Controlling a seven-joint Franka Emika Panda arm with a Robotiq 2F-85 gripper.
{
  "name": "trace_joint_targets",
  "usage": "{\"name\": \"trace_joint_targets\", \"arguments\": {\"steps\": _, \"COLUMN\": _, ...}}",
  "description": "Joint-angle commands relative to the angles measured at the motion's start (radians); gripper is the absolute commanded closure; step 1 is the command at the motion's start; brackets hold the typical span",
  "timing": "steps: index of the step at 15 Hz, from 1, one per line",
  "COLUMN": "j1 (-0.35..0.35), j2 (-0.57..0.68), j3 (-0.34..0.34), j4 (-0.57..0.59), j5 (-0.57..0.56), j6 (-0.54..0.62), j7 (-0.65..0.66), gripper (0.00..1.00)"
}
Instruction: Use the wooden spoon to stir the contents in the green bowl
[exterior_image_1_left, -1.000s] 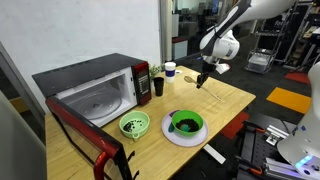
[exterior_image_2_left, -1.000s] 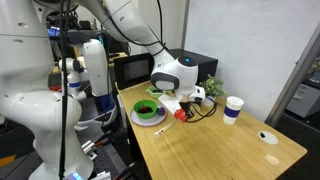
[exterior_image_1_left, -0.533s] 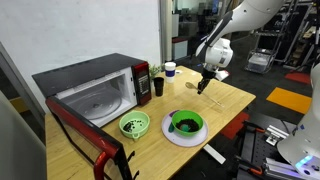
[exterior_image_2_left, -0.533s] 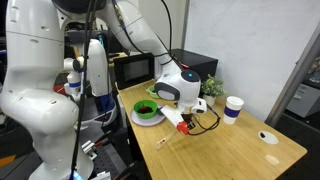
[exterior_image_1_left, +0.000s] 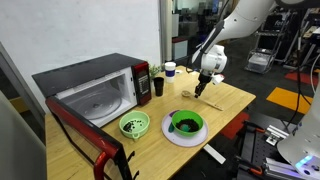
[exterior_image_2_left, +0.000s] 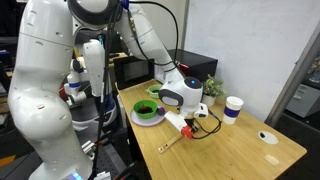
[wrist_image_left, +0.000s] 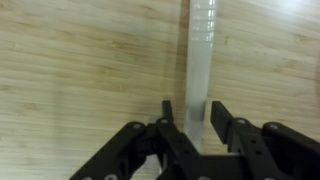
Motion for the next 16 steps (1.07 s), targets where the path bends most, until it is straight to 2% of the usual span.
{"name": "trace_joint_targets", "arguments": {"steps": 1, "j1": 0.006, "j2": 0.016, "j3": 0.007, "j4": -0.003, "j5": -0.067, "j6": 0.047, "j7": 0.035, "gripper": 0.24}}
{"name": "trace_joint_targets", "arguments": {"steps": 4, "j1": 0.044, "j2": -0.043, "j3": 0.010, "j4": -0.079, "j5": -0.113, "j6": 0.151, "j7": 0.050, "gripper": 0.04}}
{"name": "trace_joint_targets", "arguments": {"steps": 5, "j1": 0.076, "j2": -0.077, "j3": 0.005, "j4": -0.126, "j5": -0.122, "j6": 0.205, "j7": 0.045, "gripper": 0.01}}
{"name": "trace_joint_targets", "arguments": {"steps": 9, "j1": 0.208, "j2": -0.202, "j3": 0.008, "j4": -0.307, "j5": -0.131, "j6": 0.437, "j7": 0.027, "gripper": 0.00}}
{"name": "trace_joint_targets", "arguments": {"steps": 10, "j1": 0.107, "j2": -0.253, "j3": 0.121, "j4": -0.368, "j5": -0.307, "j6": 0.525, "j7": 0.165, "gripper": 0.00}}
{"name": "trace_joint_targets", "arguments": {"steps": 11, "j1": 0.262, "j2": -0.257, "j3": 0.018, "j4": -0.393, "j5": -0.185, "j6": 0.543, "j7": 0.069, "gripper": 0.00}}
{"name": "trace_joint_targets", "arguments": {"steps": 12, "j1": 0.263, "j2": -0.294, "j3": 0.039, "j4": -0.431, "j5": -0.217, "j6": 0.574, "j7": 0.092, "gripper": 0.00}}
{"name": "trace_joint_targets", "arguments": {"steps": 16, "j1": 0.350, "j2": -0.437, "j3": 0.022, "j4": -0.539, "j5": -0.201, "j6": 0.621, "j7": 0.065, "gripper": 0.00}}
